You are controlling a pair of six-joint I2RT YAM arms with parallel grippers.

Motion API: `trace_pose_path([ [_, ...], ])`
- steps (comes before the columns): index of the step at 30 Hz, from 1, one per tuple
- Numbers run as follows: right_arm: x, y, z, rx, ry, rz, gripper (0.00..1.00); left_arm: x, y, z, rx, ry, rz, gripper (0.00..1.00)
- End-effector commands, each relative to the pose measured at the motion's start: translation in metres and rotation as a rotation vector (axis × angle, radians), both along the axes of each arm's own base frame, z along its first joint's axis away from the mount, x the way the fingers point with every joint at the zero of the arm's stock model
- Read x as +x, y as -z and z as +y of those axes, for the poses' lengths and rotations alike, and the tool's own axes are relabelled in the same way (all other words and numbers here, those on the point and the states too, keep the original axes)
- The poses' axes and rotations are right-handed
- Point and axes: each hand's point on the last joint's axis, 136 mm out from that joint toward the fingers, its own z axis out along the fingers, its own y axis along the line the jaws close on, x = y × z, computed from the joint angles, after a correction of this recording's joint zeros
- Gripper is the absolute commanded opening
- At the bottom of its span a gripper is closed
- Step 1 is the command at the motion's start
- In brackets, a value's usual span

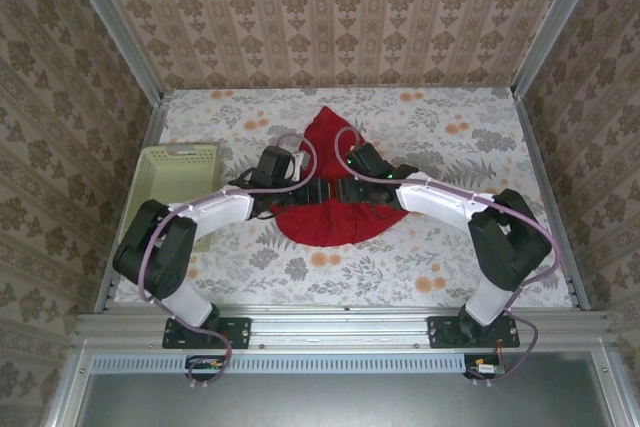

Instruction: Fold the inside-out t-shirt

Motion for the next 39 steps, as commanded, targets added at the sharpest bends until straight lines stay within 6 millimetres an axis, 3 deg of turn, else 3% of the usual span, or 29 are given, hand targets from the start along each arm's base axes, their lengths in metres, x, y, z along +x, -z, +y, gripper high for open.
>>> trace_pose_path([
  [1, 0.009, -0.003, -0.009, -0.081, 0.017, -0.025, 0.47, 0.014, -0.016, -0.024, -0.109, 0.031, -0.010, 0.56],
  [6, 0.013, -0.017, -0.028, -0.143, 0.053, -0.072, 0.02, 0.018, -0.013, -0.031, -0.117, 0.049, 0.003, 0.31],
  [10, 0.008, -0.034, -0.057, -0.138, 0.109, -0.106, 0.00, 0.011, -0.021, -0.026, -0.110, 0.062, -0.018, 0.06],
  [12, 0.003, -0.044, -0.073, -0.109, 0.137, -0.117, 0.00, 0.005, -0.028, -0.021, -0.102, 0.065, -0.042, 0.00],
  [17, -0.018, -0.069, -0.109, 0.056, 0.200, -0.139, 0.00, -0.017, -0.051, -0.004, -0.119, 0.078, -0.138, 0.00],
  [21, -0.027, -0.062, -0.123, 0.126, 0.231, -0.108, 0.00, -0.040, -0.079, -0.004, -0.186, 0.129, -0.197, 0.00],
  [24, -0.024, -0.052, -0.118, 0.123, 0.214, -0.083, 0.00, -0.066, -0.105, -0.023, -0.230, 0.236, -0.246, 0.00],
  [26, -0.017, -0.042, -0.120, 0.100, 0.223, -0.069, 0.00, -0.075, -0.110, -0.029, -0.195, 0.264, -0.276, 0.00],
  [29, -0.004, -0.022, -0.129, 0.033, 0.273, -0.008, 0.03, -0.054, -0.086, -0.020, -0.114, 0.195, -0.214, 0.00],
  [31, 0.001, -0.017, -0.132, -0.012, 0.275, 0.009, 0.13, -0.037, -0.065, -0.012, -0.082, 0.140, -0.153, 0.00],
  [35, -0.004, -0.036, -0.148, -0.187, 0.244, -0.029, 0.34, -0.012, -0.026, 0.005, 0.023, 0.039, 0.017, 0.00],
  [38, -0.020, -0.066, -0.129, -0.139, 0.123, -0.094, 0.47, -0.015, -0.020, 0.005, 0.057, 0.058, 0.037, 0.29],
  [39, -0.026, -0.073, -0.119, -0.095, 0.093, -0.103, 0.48, -0.018, -0.020, 0.007, 0.080, 0.062, 0.037, 0.33],
])
